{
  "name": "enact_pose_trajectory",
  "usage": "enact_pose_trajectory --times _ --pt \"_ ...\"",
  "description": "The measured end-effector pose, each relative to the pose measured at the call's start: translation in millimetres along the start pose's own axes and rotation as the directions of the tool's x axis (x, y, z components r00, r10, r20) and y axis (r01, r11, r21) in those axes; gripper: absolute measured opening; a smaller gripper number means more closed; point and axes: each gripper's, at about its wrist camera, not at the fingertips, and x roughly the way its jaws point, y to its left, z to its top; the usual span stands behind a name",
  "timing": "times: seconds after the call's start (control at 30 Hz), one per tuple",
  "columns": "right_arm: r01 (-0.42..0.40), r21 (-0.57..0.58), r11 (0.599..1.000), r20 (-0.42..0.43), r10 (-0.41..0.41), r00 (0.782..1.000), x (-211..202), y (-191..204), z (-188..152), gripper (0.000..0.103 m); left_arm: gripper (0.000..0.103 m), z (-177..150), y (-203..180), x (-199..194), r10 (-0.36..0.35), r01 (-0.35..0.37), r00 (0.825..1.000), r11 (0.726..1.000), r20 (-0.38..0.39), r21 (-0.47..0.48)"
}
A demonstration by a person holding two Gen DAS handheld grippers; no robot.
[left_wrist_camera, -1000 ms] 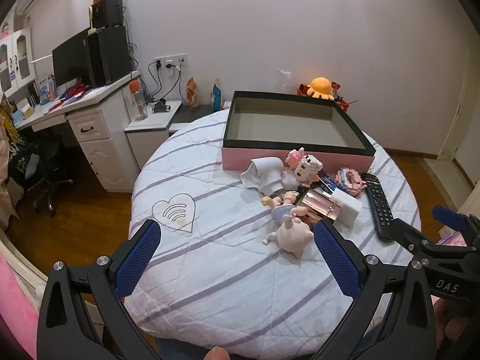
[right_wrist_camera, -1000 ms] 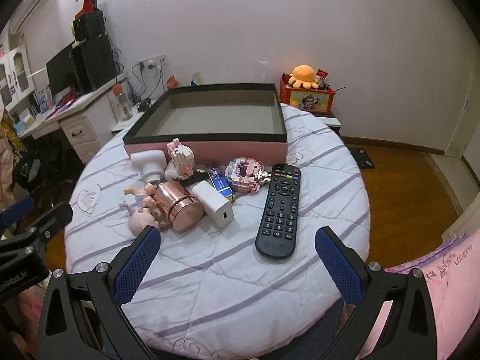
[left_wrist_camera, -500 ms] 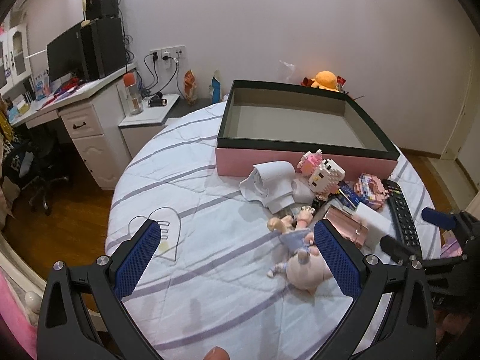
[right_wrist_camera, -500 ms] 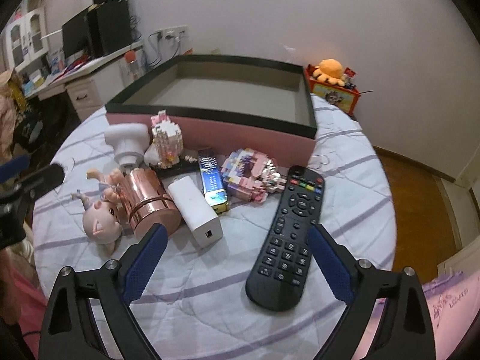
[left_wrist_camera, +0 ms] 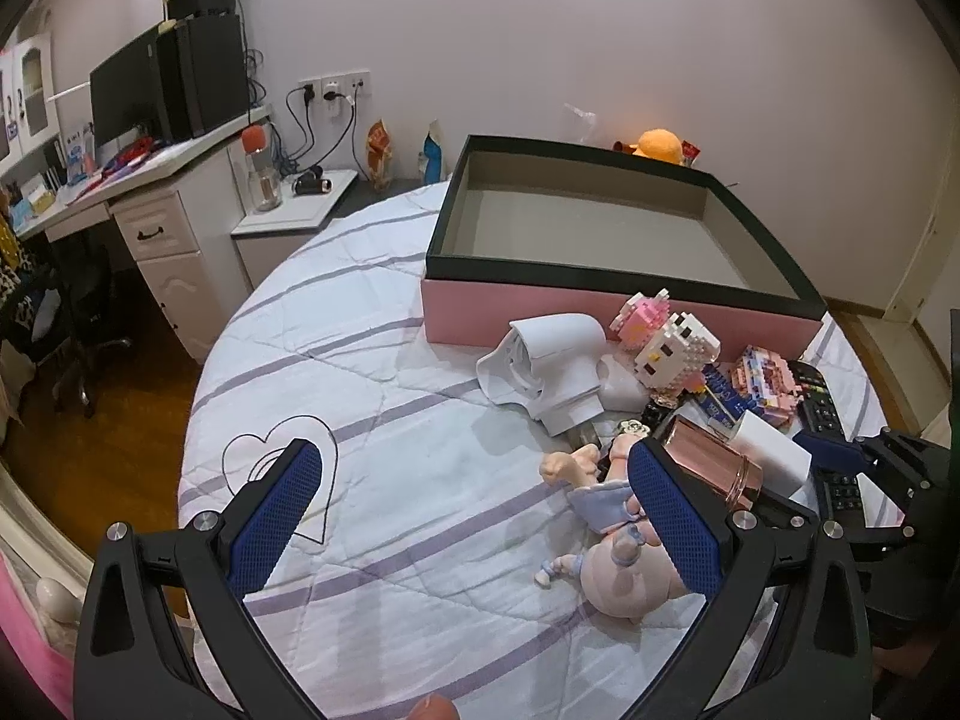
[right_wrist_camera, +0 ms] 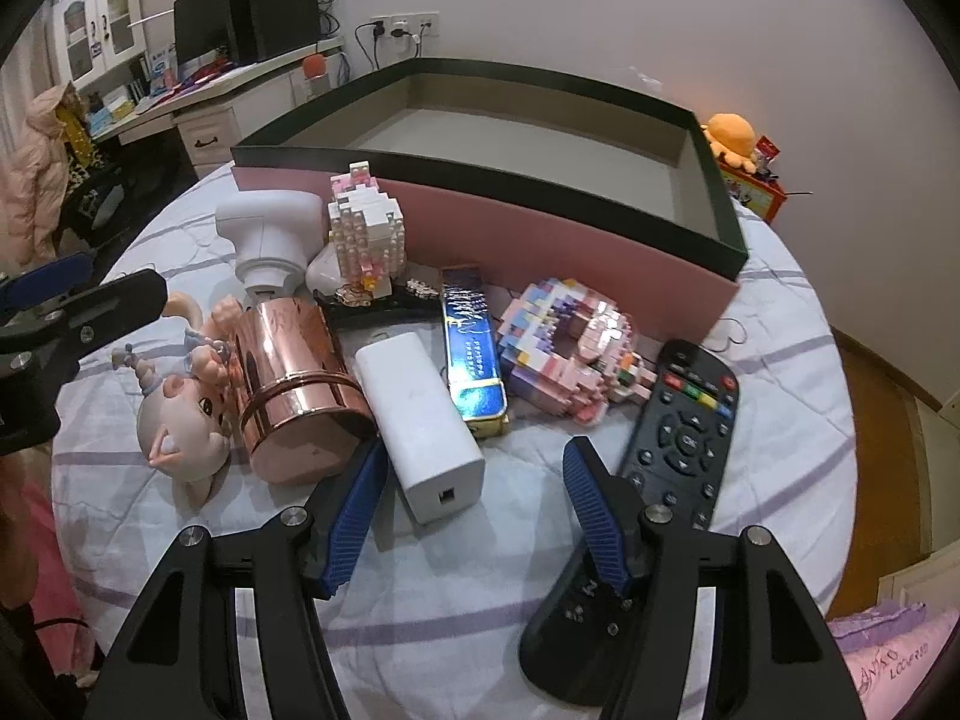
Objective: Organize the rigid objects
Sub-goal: 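Reach the right gripper to the white power bank and close on it, then lift the white power bank with the right gripper into the box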
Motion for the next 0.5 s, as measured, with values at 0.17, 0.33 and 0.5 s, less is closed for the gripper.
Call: enact_pose_trajectory --times 0.17,0.33,0.5 --pt "-0.047 -0.008 0.999 -0.002 0.047 0.999 3 0 3 0.046 0.103 -1 -1 6 -0.004 0.004 1.000 1.000 -0.014 0.005" --pt "-0.081 -0.012 0.997 -0.006 0.081 0.997 4 4 0 0.028 0.103 -3 -3 7 -0.009 0.009 1.000 1.000 -0.021 0.007" --pt "-0.087 -0.011 0.996 0.006 0.087 0.996 0 9 -3 0.024 0.103 -5 -4 5 -0.010 0.010 1.000 1.000 -0.020 0.009"
